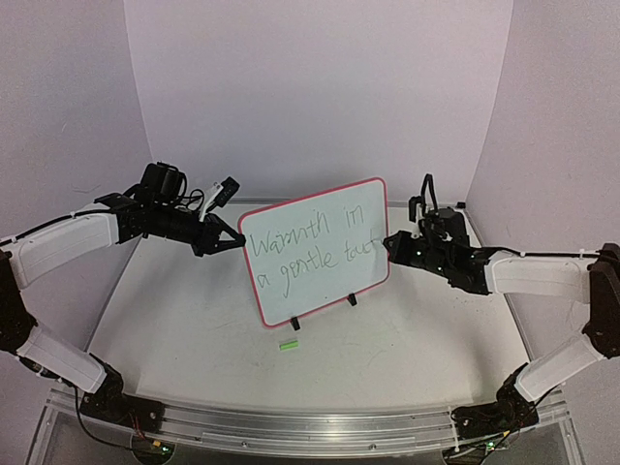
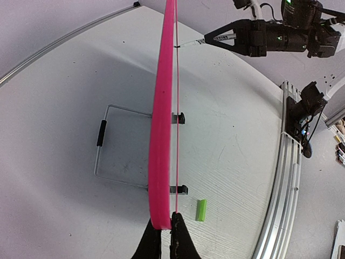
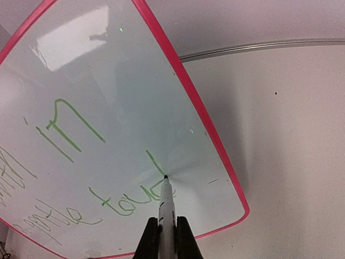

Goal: Write a sentence on the whiteboard

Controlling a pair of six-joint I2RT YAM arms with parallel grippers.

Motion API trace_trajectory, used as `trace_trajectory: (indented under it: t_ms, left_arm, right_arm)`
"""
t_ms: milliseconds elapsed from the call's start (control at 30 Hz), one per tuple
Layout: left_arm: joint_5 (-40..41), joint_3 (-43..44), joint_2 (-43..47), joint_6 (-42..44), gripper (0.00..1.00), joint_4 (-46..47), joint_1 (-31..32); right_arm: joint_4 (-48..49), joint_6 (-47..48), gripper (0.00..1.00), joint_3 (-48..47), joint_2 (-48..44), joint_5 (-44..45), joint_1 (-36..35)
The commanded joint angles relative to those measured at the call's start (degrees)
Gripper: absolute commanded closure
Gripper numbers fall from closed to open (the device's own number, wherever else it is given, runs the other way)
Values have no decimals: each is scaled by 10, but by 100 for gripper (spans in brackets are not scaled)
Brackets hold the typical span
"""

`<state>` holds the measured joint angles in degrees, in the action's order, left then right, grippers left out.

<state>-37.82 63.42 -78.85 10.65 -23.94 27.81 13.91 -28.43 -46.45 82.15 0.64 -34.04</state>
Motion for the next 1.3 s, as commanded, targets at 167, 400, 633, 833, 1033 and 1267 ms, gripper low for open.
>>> trace_trajectory:
  t_ms: [167,400,633,833,1033,1267]
  left_arm:
    - [29,-8,-28,28,100,-65,14]
    - [31,-9,-26,28,100,-65,14]
    - [31,-9,-24,28,100,-65,14]
    - [31,-9,-24,28,100,-65,14]
    - [31,-9,-24,28,100,-65,14]
    - [31,-9,-25,28,100,-65,14]
  right_arm:
    - [1,-8,100,10,18,11,2]
    - [1,-7,100,-1,18,9,2]
    - [3,-7,100,-15,-2,16,2]
    - [8,-8,100,-23,-11,19,2]
    - [14,-8,100,-22,-21,24,2]
    - [16,-8,100,-20,-20,32,2]
